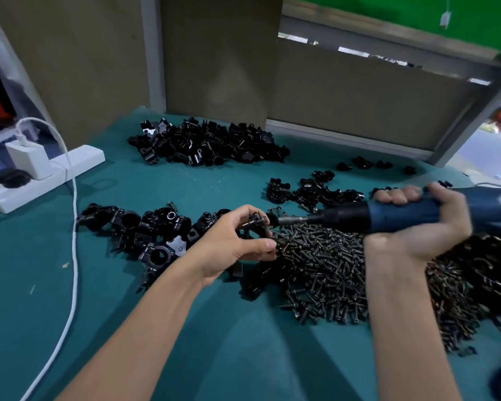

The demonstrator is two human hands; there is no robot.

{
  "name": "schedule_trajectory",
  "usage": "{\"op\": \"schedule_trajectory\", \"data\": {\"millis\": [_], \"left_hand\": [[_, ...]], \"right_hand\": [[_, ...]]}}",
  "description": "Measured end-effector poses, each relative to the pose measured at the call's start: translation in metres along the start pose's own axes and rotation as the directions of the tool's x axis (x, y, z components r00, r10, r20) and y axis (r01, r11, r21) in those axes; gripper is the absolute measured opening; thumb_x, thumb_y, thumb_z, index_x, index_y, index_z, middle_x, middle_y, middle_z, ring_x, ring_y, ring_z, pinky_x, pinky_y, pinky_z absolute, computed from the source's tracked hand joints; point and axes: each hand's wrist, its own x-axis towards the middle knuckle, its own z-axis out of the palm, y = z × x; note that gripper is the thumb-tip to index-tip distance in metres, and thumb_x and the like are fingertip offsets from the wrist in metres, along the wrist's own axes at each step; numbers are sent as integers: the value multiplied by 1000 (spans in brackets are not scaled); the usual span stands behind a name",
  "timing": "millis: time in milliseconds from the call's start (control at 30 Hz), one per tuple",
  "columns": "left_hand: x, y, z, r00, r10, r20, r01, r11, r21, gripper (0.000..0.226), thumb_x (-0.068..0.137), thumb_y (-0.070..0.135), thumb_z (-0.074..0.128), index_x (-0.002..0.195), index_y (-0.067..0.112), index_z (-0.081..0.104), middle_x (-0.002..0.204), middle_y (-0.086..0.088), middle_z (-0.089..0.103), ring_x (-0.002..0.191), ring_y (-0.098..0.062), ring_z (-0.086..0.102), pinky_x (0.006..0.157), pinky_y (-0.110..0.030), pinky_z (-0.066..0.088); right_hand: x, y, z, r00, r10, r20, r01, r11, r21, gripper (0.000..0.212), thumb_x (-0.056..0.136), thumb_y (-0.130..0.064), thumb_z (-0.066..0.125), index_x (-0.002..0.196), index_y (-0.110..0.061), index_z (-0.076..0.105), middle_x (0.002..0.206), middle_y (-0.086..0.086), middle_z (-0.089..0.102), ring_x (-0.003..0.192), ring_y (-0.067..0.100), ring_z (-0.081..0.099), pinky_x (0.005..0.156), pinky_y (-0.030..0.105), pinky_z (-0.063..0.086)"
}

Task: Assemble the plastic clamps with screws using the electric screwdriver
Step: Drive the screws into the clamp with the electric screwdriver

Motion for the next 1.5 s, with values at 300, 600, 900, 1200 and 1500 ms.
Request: {"op": "schedule_trajectory", "data": {"millis": [300,600,900,1200,1500], "left_hand": [[-3,3,-6,997,-48,54,42,993,107,37,77,-5,75,107,10,60,87,-8,75,89,-34,74,78,-32,60],[-6,4,-2,997,-45,67,27,968,249,38,80,-6,74,110,11,59,101,-23,70,85,-31,75,73,-23,57],[-4,1,-2,995,-48,91,16,945,327,34,83,-3,73,108,11,55,108,-26,65,88,-32,74,81,-32,60],[-6,2,-2,995,-63,82,33,946,323,34,83,-7,72,107,10,55,105,-25,65,87,-31,75,78,-31,60],[-7,3,-1,995,-59,80,31,948,318,33,83,-7,72,105,10,55,99,-20,67,86,-31,75,72,-26,58]], "right_hand": [[-2,24,4,992,124,-36,-124,992,-1,16,87,-14,44,71,-16,45,53,-4,42,43,11,40,47,20,37],[3,22,1,989,144,-34,-144,990,9,41,87,-16,42,47,-17,51,51,-4,41,42,12,39,46,20,36],[1,21,2,987,158,-26,-158,987,20,42,86,-16,43,44,-17,52,51,-4,42,41,11,39,45,20,36],[0,22,2,987,157,-29,-156,987,23,42,86,-16,43,45,-17,52,51,-4,42,41,11,39,45,19,36],[0,23,0,986,163,-32,-162,986,49,43,87,-16,42,45,-17,51,51,-3,42,41,12,39,45,20,36]]}}
